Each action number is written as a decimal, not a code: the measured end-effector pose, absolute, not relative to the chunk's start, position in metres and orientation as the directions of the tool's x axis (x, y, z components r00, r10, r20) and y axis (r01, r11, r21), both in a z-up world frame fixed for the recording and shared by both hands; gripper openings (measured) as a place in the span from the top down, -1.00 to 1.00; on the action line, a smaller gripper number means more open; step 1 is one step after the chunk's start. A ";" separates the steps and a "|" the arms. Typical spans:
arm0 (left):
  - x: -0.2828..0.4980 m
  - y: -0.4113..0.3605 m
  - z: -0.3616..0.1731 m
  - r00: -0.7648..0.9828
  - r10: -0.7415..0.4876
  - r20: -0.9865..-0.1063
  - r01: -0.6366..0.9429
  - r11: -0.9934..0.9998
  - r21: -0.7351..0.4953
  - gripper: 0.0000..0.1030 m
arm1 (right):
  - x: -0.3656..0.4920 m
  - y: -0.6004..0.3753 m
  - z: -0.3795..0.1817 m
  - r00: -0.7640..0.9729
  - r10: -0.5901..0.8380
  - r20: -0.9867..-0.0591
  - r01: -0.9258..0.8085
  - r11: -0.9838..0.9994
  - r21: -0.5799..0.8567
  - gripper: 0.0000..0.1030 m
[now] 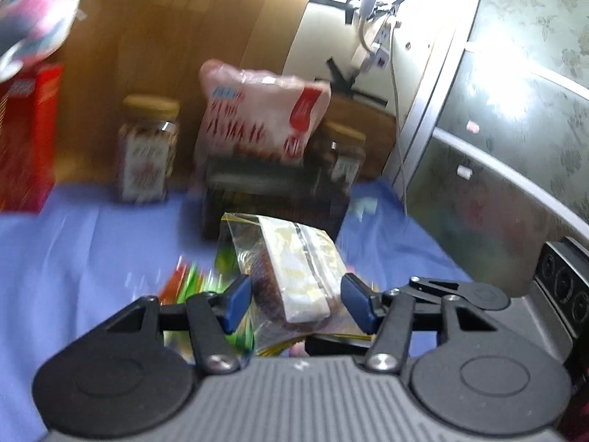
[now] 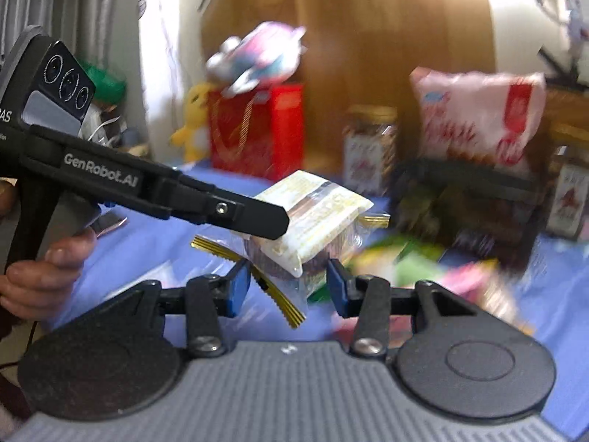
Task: Organize snacks
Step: 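Carry the bread packet into the metal tin and open the left tool, then grasp the yellow-lidded jelly cup with the left tool, then lower the jelly cup into the metal tin and release it, then grasp the clear peanut snack bag with the left tool, then carry the peanut bag into the metal tin and release it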
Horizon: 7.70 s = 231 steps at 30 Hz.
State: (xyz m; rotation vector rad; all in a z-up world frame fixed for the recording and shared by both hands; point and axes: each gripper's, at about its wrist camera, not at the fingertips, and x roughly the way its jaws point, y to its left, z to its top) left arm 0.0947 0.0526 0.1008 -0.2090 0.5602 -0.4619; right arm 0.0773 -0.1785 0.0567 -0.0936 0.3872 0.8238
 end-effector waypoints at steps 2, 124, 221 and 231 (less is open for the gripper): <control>0.125 0.043 0.109 0.749 -0.480 -0.456 0.369 0.875 -0.314 -0.07 | 0.101 -0.185 0.066 0.640 0.682 -0.354 -0.712 0.699 0.062 0.06; 0.247 -0.058 0.092 0.655 -0.550 -0.518 0.418 0.835 -0.359 0.06 | 0.191 -0.293 0.038 0.732 0.538 -0.418 -0.504 0.840 0.199 0.16; 0.301 -0.059 0.084 0.748 -0.330 -0.575 0.243 0.944 -0.225 -0.02 | 0.265 -0.213 0.042 0.821 0.444 -0.358 -0.491 0.870 -0.047 0.01; 0.229 -0.033 0.099 0.778 -0.339 -0.529 0.254 0.940 -0.229 -0.06 | 0.212 -0.232 0.055 0.795 0.508 -0.333 -0.524 0.851 0.046 0.01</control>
